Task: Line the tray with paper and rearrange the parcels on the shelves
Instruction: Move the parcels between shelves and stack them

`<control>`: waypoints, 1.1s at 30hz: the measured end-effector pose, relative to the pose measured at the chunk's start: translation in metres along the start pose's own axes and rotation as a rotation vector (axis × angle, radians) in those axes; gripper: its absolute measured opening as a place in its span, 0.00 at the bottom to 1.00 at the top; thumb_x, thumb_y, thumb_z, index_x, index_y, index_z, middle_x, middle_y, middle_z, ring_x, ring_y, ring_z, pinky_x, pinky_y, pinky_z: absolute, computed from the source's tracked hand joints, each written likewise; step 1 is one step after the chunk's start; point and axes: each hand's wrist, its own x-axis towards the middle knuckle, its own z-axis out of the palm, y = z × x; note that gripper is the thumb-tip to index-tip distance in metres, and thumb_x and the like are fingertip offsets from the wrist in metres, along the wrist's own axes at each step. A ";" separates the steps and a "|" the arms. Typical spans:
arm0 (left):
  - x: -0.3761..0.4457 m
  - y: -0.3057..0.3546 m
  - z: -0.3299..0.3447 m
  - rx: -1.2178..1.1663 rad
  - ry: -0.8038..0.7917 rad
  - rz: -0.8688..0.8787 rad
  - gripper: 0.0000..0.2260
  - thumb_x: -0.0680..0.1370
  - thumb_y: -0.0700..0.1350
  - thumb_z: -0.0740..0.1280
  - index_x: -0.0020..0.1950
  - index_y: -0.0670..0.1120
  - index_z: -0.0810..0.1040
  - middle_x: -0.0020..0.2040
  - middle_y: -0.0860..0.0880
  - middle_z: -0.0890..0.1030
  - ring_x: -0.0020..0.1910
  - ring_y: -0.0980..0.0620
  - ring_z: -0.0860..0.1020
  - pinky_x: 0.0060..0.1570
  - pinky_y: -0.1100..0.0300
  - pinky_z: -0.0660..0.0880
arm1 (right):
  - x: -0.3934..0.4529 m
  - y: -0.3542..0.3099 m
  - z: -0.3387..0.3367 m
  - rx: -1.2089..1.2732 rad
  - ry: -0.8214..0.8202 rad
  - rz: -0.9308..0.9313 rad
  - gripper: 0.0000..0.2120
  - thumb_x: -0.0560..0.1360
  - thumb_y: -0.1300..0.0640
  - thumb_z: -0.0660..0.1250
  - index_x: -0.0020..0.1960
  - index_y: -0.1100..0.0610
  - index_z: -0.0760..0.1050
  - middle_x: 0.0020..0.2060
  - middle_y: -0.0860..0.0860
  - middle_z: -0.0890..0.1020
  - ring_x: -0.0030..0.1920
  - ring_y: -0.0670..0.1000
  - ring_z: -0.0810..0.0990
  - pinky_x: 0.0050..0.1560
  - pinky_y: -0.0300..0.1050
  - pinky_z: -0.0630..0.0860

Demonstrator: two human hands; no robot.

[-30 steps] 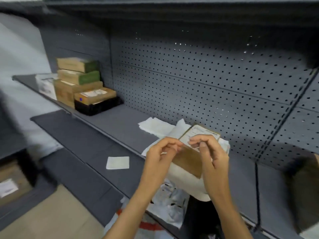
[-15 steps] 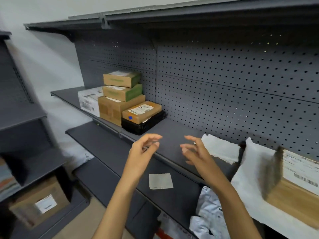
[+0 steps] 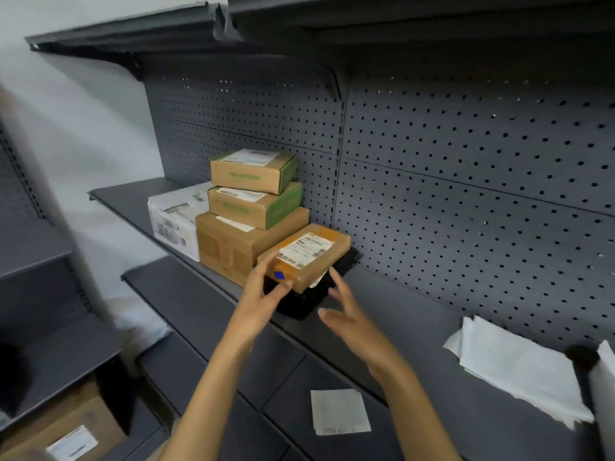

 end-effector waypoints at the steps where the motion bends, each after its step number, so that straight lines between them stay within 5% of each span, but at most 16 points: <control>1: 0.014 -0.004 -0.003 0.021 0.012 0.010 0.26 0.80 0.45 0.69 0.76 0.57 0.67 0.75 0.53 0.69 0.74 0.54 0.66 0.73 0.54 0.64 | 0.014 -0.001 0.001 0.013 0.013 0.010 0.35 0.84 0.55 0.61 0.82 0.38 0.46 0.82 0.50 0.54 0.79 0.53 0.62 0.77 0.53 0.62; 5: 0.044 -0.017 -0.008 0.077 0.028 -0.021 0.27 0.80 0.43 0.69 0.78 0.53 0.66 0.76 0.48 0.66 0.75 0.49 0.65 0.75 0.52 0.63 | 0.055 -0.001 0.005 0.068 0.073 0.014 0.34 0.84 0.54 0.62 0.83 0.41 0.46 0.82 0.46 0.53 0.81 0.49 0.55 0.79 0.52 0.58; 8: 0.059 -0.023 -0.006 0.155 0.023 -0.025 0.27 0.80 0.42 0.69 0.78 0.52 0.66 0.75 0.47 0.68 0.73 0.47 0.67 0.73 0.49 0.65 | 0.078 0.003 0.009 0.088 0.138 -0.006 0.35 0.84 0.55 0.63 0.83 0.45 0.47 0.82 0.45 0.56 0.80 0.47 0.56 0.74 0.43 0.57; 15: 0.084 -0.030 0.001 0.399 -0.073 -0.027 0.26 0.82 0.51 0.65 0.79 0.51 0.64 0.71 0.44 0.72 0.70 0.42 0.71 0.69 0.46 0.69 | 0.109 0.012 0.015 0.150 0.313 -0.024 0.35 0.83 0.57 0.64 0.83 0.47 0.49 0.80 0.46 0.59 0.78 0.48 0.61 0.74 0.41 0.62; 19: 0.084 -0.028 0.005 0.418 -0.124 -0.066 0.30 0.82 0.56 0.62 0.82 0.51 0.57 0.75 0.45 0.68 0.74 0.43 0.68 0.73 0.46 0.65 | 0.110 0.011 0.016 0.192 0.407 -0.045 0.34 0.82 0.63 0.64 0.81 0.48 0.50 0.70 0.44 0.69 0.66 0.40 0.72 0.57 0.24 0.71; 22: 0.080 -0.028 0.005 0.376 -0.142 -0.061 0.27 0.83 0.54 0.63 0.81 0.52 0.61 0.71 0.46 0.67 0.71 0.45 0.70 0.73 0.51 0.65 | 0.108 0.010 0.023 0.236 0.425 -0.054 0.35 0.83 0.65 0.62 0.82 0.49 0.48 0.64 0.41 0.72 0.55 0.30 0.72 0.45 0.18 0.71; 25: 0.078 -0.025 0.002 0.244 -0.138 -0.096 0.26 0.83 0.51 0.64 0.80 0.49 0.63 0.73 0.47 0.65 0.73 0.48 0.68 0.67 0.63 0.62 | 0.106 0.012 0.029 0.250 0.451 -0.043 0.34 0.83 0.66 0.61 0.81 0.49 0.49 0.62 0.40 0.74 0.60 0.36 0.75 0.46 0.19 0.72; 33: 0.074 -0.028 -0.001 0.126 -0.238 -0.138 0.22 0.84 0.54 0.61 0.78 0.55 0.65 0.73 0.52 0.71 0.73 0.52 0.68 0.71 0.54 0.65 | 0.090 0.015 0.036 0.318 0.533 0.029 0.32 0.83 0.59 0.63 0.82 0.49 0.53 0.73 0.50 0.73 0.71 0.48 0.71 0.56 0.32 0.71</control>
